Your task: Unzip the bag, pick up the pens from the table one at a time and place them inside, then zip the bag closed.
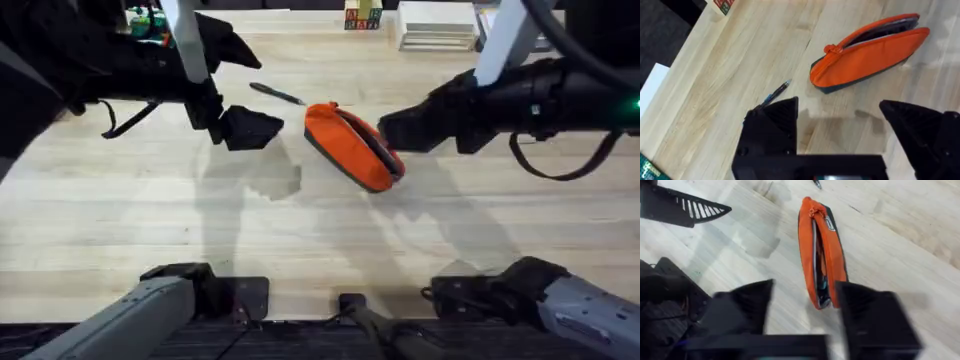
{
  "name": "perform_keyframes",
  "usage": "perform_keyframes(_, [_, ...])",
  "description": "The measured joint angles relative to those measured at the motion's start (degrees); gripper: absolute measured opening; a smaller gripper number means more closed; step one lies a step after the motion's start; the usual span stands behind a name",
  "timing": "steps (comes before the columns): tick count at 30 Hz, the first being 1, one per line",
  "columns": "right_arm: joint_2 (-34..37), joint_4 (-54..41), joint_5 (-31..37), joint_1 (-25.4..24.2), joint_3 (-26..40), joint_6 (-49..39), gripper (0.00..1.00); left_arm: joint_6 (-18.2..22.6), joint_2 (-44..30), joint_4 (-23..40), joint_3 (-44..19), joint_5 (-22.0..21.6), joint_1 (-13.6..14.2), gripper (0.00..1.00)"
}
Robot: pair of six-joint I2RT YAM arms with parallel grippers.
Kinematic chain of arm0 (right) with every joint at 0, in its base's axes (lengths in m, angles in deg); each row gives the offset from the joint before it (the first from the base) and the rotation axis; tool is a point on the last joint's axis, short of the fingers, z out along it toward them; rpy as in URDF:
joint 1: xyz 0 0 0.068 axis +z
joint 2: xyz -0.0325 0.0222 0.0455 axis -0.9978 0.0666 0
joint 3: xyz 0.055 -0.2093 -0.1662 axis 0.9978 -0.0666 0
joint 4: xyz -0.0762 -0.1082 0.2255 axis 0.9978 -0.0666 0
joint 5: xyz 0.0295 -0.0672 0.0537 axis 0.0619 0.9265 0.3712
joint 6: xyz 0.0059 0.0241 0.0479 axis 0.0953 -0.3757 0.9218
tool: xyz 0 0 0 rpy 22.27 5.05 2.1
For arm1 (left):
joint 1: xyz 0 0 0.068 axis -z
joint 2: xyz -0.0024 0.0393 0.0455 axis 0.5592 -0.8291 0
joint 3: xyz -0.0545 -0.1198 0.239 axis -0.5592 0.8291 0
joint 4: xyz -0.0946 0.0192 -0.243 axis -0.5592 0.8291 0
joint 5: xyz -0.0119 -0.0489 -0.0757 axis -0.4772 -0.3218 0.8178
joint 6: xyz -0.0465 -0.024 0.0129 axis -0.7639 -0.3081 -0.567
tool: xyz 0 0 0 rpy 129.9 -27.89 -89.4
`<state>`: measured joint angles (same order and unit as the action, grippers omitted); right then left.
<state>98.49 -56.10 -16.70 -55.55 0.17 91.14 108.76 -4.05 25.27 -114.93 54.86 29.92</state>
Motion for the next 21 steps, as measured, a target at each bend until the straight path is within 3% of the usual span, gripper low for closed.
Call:
perform_keyframes(4, [0.01, -0.02, 0.0, 0.0, 0.0, 0.17, 0.138, 0.0, 0.0, 0.02, 0.0, 0.0, 0.0, 0.993])
perform_keyframes(5, [0.0, -0.02, 0.0, 0.0, 0.0, 0.47, 0.062, 0.0, 0.0, 0.02, 0.0, 0.0, 0.0, 0.993])
perform_keyframes(13, [0.16, -0.03, 0.17, 0.0, 0.0, 0.41, 0.03, 0.0, 0.0, 0.02, 0.0, 0.0, 0.0, 0.994])
perform_keyframes(21, [9.02, 0.02, 0.22, 0.0, 0.09, 0.41, 0.03, 0.0, 0.0, 0.02, 0.0, 0.0, 0.02, 0.993])
